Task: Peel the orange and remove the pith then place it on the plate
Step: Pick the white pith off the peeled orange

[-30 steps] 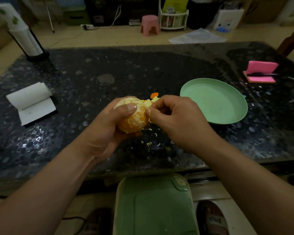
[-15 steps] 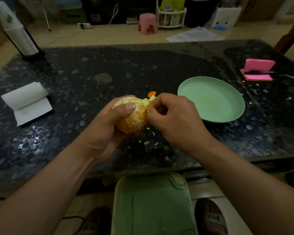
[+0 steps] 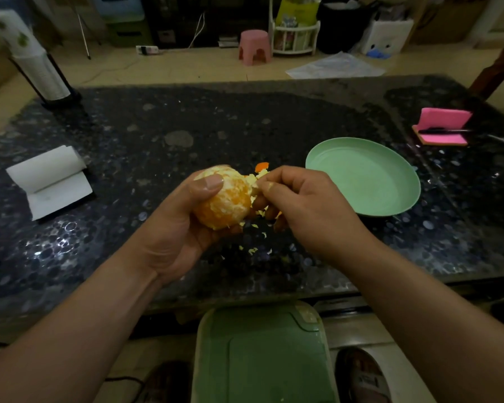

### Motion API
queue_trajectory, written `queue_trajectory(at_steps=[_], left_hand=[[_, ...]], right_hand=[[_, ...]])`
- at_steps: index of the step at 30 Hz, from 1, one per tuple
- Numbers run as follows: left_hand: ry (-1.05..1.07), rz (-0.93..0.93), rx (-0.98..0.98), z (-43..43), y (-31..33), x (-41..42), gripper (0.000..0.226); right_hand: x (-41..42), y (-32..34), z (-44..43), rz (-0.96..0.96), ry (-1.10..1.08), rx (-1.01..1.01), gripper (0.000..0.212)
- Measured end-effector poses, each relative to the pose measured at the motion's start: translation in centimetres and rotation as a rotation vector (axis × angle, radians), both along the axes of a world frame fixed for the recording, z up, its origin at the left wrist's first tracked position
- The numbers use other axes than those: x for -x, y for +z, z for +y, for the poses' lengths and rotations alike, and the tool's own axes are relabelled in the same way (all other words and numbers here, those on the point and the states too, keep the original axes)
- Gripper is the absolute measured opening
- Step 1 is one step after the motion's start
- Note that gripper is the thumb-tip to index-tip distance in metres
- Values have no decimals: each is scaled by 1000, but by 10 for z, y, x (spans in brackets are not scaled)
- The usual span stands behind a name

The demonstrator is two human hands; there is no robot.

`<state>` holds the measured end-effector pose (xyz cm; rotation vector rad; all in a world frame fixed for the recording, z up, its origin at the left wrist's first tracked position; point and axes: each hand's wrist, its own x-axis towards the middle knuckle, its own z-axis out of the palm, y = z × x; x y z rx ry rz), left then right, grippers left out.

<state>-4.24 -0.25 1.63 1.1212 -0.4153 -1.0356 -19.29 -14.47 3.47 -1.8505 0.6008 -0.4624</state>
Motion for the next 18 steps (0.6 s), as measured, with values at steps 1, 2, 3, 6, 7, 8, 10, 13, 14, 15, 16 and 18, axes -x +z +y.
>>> queue_trajectory(at_steps=[1,2,3,6,7,8,10,13,14,15,16,18], left_hand=[[3,-16,-5,0,0,0,69],[7,-30,-9,0,0,0,65],[12,-41,-12,0,0,0,63],[35,-91,-20,0,1,1,72],[43,-108,-24,-1,1,1,73],[50,-124,-27,-1,1,1,71],[58,-150,-30,-1,1,1,64],[57,-196,-33,-1,1,1,60],[55,-212,-36,-1,1,1,60],[51,-224,-38,-1,1,1,59],[47,-232,-41,-1,0,1,59],[41,-241,-43,-1,0,1,59]], right_hand=[[0,-1,0,8,-3,40,20],[-1,-2,1,17,-8,82,19],[-1,-4,1,24,-15,114,17],[-3,-5,0,41,-22,152,15],[-3,-5,-1,48,-19,158,15],[-3,-5,-1,58,-15,162,15],[-3,-5,-1,86,-7,170,17],[-2,-4,-2,106,16,123,21],[-2,-3,-3,105,23,99,22],[-2,-2,-3,105,30,86,22],[-2,-1,-3,106,35,85,21],[-2,0,-3,107,39,87,20]])
